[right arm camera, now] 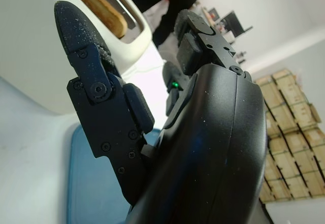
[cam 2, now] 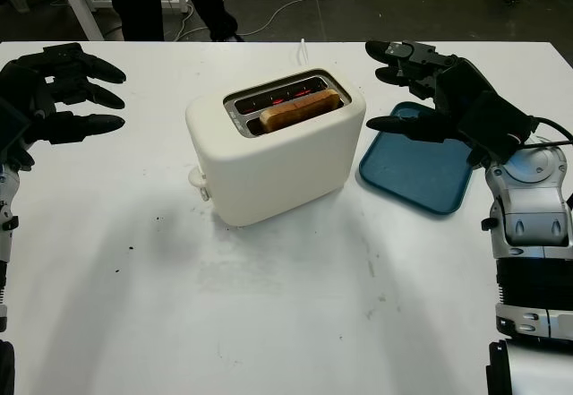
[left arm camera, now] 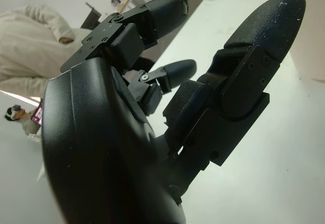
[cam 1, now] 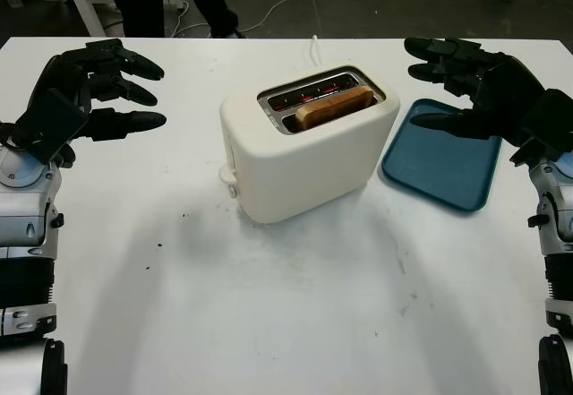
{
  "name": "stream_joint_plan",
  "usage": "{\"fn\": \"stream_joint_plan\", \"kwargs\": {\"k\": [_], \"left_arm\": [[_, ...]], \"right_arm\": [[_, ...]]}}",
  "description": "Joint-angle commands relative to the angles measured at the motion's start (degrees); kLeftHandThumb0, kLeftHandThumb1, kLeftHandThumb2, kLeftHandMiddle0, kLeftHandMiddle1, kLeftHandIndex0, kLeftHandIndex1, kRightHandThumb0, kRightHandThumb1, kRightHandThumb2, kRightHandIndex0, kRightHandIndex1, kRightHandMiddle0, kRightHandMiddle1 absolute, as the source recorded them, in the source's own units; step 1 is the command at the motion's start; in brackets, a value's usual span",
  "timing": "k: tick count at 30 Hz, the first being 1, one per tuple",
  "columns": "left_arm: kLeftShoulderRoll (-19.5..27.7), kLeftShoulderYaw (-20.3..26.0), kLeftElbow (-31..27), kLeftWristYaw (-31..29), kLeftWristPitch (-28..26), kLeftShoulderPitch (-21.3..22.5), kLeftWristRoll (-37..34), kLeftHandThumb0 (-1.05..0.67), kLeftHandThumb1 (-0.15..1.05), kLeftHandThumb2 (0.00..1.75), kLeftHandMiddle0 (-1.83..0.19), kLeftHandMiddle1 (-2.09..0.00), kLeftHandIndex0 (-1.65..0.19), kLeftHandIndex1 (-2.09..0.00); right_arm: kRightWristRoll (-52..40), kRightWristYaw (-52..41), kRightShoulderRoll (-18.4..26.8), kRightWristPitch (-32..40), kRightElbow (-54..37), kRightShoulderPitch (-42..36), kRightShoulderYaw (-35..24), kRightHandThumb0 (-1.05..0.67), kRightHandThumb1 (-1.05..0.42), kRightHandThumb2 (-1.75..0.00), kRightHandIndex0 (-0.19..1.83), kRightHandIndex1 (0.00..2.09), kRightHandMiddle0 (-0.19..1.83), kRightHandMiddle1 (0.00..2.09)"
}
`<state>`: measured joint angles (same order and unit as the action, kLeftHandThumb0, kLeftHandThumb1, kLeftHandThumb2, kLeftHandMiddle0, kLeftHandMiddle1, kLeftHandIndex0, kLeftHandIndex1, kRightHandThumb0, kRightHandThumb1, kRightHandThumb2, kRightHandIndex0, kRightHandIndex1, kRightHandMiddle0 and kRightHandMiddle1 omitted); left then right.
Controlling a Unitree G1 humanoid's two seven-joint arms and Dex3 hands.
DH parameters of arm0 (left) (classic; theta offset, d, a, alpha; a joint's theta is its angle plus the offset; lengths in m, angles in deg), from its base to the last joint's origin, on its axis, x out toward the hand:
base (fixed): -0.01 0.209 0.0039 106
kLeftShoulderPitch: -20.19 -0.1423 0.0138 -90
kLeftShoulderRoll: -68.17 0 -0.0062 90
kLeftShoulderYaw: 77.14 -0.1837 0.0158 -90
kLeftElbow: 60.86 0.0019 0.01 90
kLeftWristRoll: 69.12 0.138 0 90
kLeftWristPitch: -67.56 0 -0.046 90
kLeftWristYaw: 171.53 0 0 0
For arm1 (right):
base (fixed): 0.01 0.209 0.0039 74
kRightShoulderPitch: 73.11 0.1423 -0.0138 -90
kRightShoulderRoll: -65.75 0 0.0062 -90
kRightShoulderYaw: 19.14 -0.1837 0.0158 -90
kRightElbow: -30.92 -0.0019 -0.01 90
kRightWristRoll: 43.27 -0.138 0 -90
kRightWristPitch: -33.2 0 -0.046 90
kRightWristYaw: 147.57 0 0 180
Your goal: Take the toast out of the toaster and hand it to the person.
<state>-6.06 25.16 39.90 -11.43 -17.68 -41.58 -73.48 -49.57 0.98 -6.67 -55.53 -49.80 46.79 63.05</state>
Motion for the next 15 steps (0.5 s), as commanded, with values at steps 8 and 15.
{"fn": "stream_joint_plan", "kwargs": {"k": [8,15], "left_arm": [[-0.04,0.03,-0.18,0.39,0.34,0.53,0.07,-1.05,0.59,0.00,-0.71,-0.98,-0.68,-0.89],[0.05,-0.12,0.15,0.39,0.94,0.63,0.38,-1.05,0.60,0.01,-0.71,-0.98,-0.68,-0.90]], "right_arm": [[-0.54,0.68,-0.37,1.39,-0.97,-0.17,-0.37,-0.71,-0.74,0.00,0.15,0.51,0.43,0.01],[-0.53,0.52,-0.49,0.32,-0.25,0.04,-0.42,-0.71,-0.74,0.00,0.16,0.50,0.43,0.01]]}}
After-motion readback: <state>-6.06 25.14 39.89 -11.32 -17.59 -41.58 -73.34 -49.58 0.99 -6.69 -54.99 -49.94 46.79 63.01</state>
